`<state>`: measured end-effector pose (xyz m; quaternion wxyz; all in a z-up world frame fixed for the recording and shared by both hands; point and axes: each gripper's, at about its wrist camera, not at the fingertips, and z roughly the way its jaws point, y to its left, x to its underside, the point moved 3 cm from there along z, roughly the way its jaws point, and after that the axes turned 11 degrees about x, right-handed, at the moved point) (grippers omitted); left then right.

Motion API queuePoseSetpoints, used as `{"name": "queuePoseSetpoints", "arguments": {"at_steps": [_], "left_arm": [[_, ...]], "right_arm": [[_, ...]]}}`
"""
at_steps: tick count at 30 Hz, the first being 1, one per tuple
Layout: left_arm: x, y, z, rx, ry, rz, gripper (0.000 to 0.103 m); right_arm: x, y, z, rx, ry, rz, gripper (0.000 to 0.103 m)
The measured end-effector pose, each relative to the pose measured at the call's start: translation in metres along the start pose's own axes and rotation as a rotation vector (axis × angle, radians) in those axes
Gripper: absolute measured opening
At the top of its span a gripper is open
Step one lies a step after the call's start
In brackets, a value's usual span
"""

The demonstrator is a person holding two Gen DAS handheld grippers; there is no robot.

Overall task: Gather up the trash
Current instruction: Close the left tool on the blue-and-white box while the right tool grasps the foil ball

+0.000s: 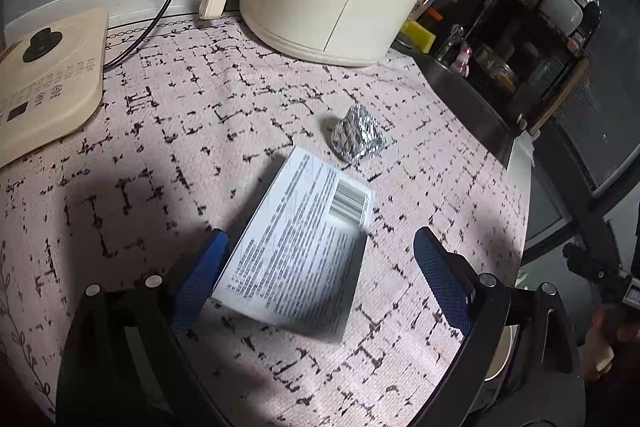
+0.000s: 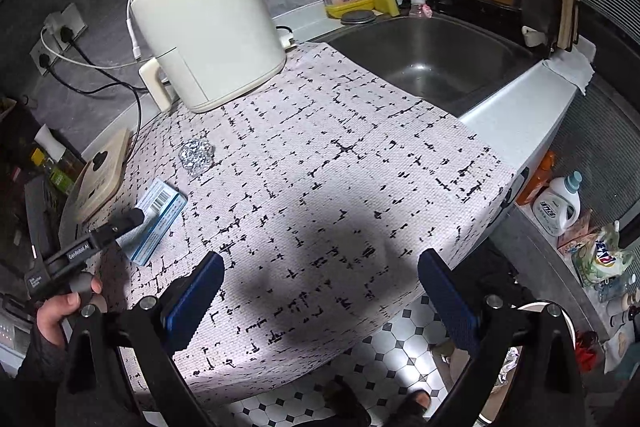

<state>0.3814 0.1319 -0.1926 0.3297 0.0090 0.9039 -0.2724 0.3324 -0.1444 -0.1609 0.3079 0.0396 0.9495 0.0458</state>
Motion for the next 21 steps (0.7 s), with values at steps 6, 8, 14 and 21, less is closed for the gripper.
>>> {"name": "queuePoseSetpoints", "arguments": {"at_steps": [6,8,14,21], "left_arm": [[0.018,-0.008,0.005,-0.115,0.041,0.077,0.075],[0.021,-0.007,0.002,-0.136,0.033,0.071,0.069],[0.02,0.008,-0.027,-0.206,-0.041,0.008,0.068],[0.013,0.025,-0.061,-0.297,-0.112,-0.091,0.068]], "right_arm": [[-0.001,0.012,0.01,-0.024,0.027,-0.037,0.095],[-0.006,0.02,0.016,-0.039,0.032,-0.047,0.095],[-0.017,0.055,0.027,-0.114,0.036,-0.131,0.095],[-0.045,0.099,0.058,-0.228,0.06,-0.229,0.087]]}}
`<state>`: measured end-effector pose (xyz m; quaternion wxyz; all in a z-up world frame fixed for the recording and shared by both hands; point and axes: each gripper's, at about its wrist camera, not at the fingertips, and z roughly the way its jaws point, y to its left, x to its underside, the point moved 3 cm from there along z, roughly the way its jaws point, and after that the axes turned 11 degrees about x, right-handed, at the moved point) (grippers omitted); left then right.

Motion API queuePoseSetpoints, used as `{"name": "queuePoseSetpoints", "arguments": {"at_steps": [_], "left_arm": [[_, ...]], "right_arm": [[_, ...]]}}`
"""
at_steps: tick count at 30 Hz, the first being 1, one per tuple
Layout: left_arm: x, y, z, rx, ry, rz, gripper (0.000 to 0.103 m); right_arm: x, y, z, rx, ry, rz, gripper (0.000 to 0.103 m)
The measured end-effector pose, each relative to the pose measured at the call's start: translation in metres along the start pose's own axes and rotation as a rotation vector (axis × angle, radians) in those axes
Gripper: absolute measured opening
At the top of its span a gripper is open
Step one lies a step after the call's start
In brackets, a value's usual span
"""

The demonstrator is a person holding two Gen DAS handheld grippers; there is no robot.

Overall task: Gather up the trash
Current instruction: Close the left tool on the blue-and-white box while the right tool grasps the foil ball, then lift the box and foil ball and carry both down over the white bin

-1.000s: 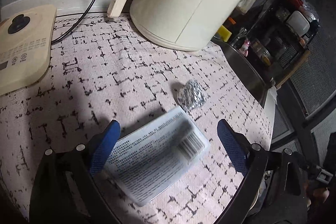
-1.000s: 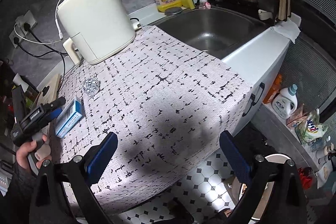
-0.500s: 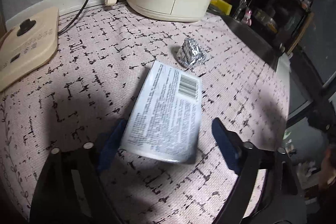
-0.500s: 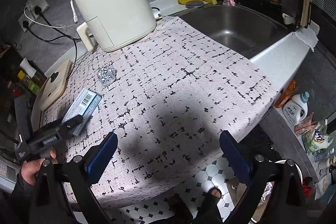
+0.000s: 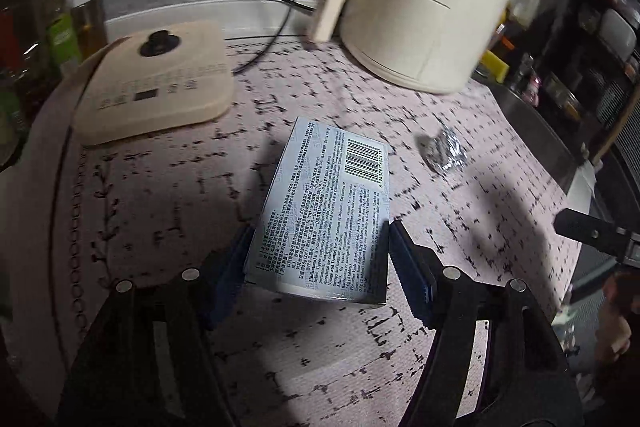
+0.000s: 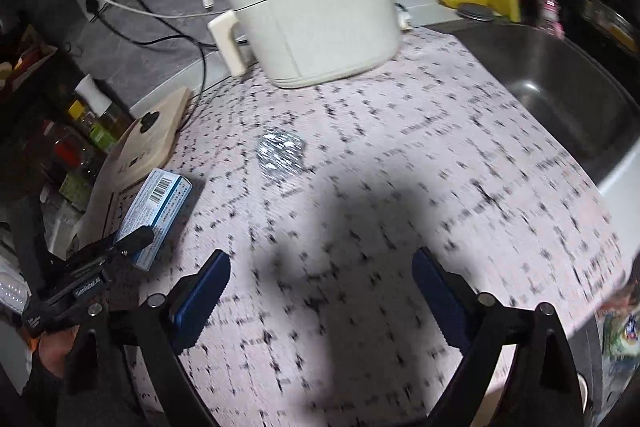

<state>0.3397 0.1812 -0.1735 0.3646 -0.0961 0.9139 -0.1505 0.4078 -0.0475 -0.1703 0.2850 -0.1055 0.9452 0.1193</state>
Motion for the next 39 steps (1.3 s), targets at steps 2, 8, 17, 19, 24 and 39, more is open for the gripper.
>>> {"name": "queuePoseSetpoints", "arguments": {"at_steps": [2,8,17,19,24,39], "left_arm": [[-0.001,0.003,-0.008,-0.022,-0.015,-0.026,0.068],[0.0,0.014,-0.033,-0.105,-0.05,-0.102,0.068],[0.014,0.041,-0.073,-0.224,-0.108,-0.221,0.068],[0.018,0.045,-0.079,-0.236,-0.117,-0.238,0.068],[0.022,0.051,-0.087,-0.241,-0.127,-0.253,0.068],[0.028,0.043,-0.08,-0.103,-0.094,-0.156,0.068]], "right_arm": [[-0.012,0.009,0.009,-0.027,-0.001,-0.026,0.087],[-0.039,0.037,0.044,-0.085,0.032,-0.097,0.083],[-0.066,0.07,0.086,-0.101,0.056,-0.161,0.082],[-0.068,0.076,0.094,-0.086,0.063,-0.18,0.083],[-0.06,0.085,0.11,-0.086,0.113,-0.218,0.037],[-0.012,0.063,0.058,0.002,0.062,-0.136,0.037]]}}
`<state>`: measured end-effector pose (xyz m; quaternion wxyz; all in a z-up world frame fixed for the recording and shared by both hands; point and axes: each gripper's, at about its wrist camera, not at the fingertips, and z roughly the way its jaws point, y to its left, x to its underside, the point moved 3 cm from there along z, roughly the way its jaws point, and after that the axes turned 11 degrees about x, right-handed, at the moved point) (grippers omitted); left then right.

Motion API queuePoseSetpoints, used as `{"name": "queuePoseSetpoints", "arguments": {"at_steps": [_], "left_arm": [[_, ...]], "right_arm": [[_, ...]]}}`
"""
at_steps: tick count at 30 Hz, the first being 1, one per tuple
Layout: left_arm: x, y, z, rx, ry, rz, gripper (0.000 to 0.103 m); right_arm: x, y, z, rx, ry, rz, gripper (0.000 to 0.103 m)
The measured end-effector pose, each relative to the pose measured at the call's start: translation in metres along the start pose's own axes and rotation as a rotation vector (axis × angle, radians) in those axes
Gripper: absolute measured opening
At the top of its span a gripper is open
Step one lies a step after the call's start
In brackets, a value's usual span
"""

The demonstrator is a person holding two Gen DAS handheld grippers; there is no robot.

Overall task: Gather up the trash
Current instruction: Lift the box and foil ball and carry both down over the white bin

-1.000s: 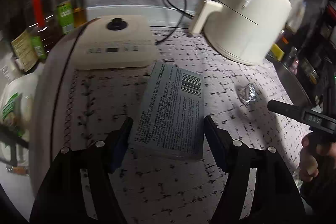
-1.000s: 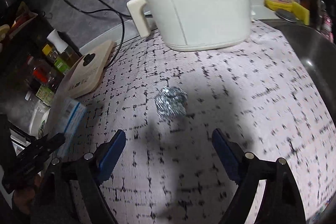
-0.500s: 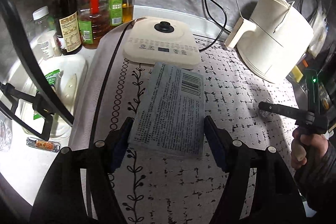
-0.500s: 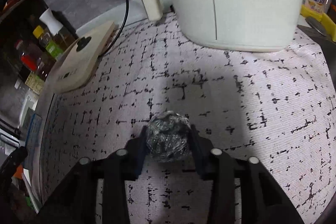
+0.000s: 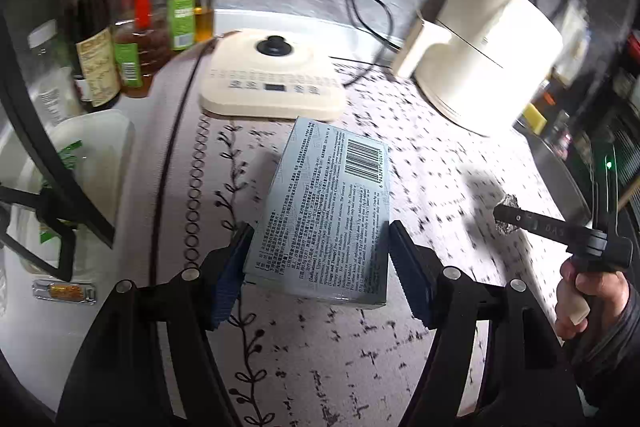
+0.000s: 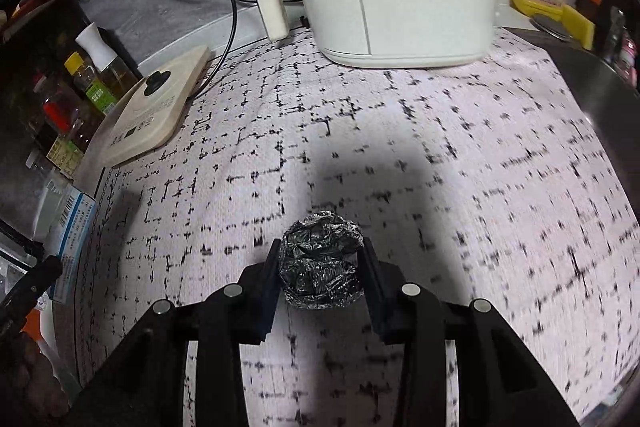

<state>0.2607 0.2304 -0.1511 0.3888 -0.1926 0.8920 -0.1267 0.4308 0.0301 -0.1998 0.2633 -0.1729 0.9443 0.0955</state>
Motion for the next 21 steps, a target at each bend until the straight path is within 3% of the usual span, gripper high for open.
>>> {"name": "queuePoseSetpoints", "arguments": {"at_steps": [10,21], "left_arm": [[0.01,-0.02,0.001,0.095,0.033,0.073,0.068],[0.03,-0.062,0.003,0.13,0.044,0.106,0.068]], "right_arm": [[0.04,-0.013,-0.041,0.057,-0.019,0.067,0.037],[0.069,-0.052,-0.075,0.075,-0.056,0.106,0.037]]}}
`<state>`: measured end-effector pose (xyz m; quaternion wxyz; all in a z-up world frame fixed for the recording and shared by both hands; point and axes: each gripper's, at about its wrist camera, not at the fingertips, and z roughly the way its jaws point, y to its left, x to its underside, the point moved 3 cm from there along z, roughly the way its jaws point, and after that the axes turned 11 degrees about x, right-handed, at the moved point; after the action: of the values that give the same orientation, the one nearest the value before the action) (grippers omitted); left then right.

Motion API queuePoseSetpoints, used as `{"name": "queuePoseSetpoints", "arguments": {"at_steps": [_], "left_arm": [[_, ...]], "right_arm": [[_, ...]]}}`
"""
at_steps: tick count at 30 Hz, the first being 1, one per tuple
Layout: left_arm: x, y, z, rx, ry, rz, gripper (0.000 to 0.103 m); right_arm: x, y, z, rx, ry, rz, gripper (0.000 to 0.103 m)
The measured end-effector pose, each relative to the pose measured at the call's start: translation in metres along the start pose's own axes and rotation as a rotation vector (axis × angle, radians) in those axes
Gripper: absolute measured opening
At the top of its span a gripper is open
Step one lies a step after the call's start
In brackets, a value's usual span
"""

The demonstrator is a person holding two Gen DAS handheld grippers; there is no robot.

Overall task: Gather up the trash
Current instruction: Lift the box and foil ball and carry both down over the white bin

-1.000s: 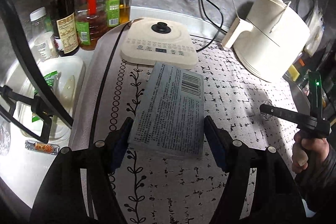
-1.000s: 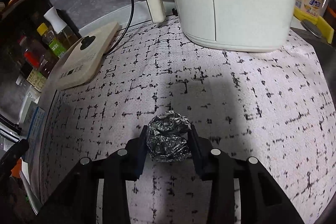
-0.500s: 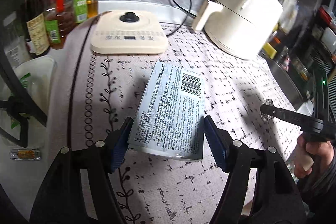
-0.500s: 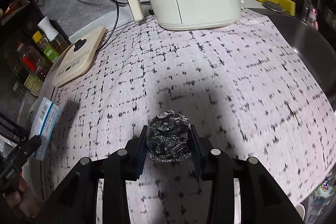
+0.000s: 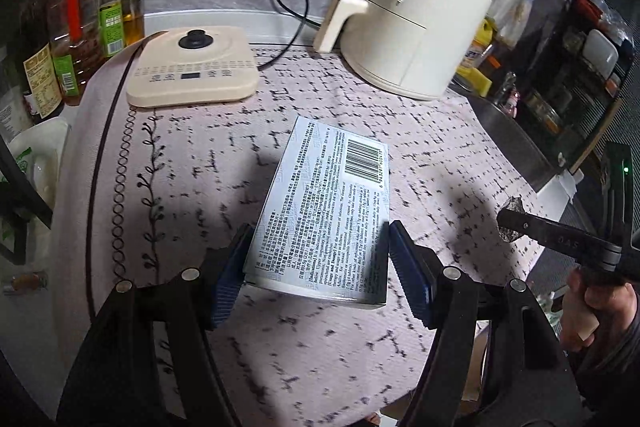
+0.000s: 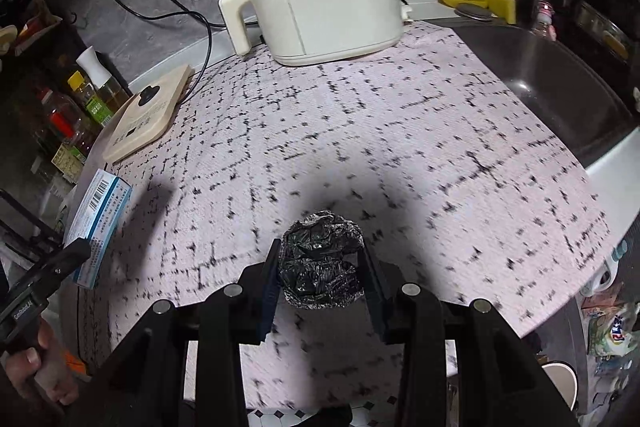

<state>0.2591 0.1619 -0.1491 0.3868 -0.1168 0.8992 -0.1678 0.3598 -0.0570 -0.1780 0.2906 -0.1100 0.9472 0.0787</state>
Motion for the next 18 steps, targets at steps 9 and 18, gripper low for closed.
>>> {"name": "queuePoseSetpoints", "arguments": {"at_steps": [9,18], "left_arm": [[0.038,-0.083,0.003,-0.015,0.007,0.062,0.068],[0.083,-0.166,0.002,-0.007,0.034,0.084,0.068]], "right_arm": [[0.039,-0.068,-0.037,-0.042,-0.051,0.002,0.037],[0.091,-0.156,-0.066,-0.036,-0.05,0.054,0.037]]}}
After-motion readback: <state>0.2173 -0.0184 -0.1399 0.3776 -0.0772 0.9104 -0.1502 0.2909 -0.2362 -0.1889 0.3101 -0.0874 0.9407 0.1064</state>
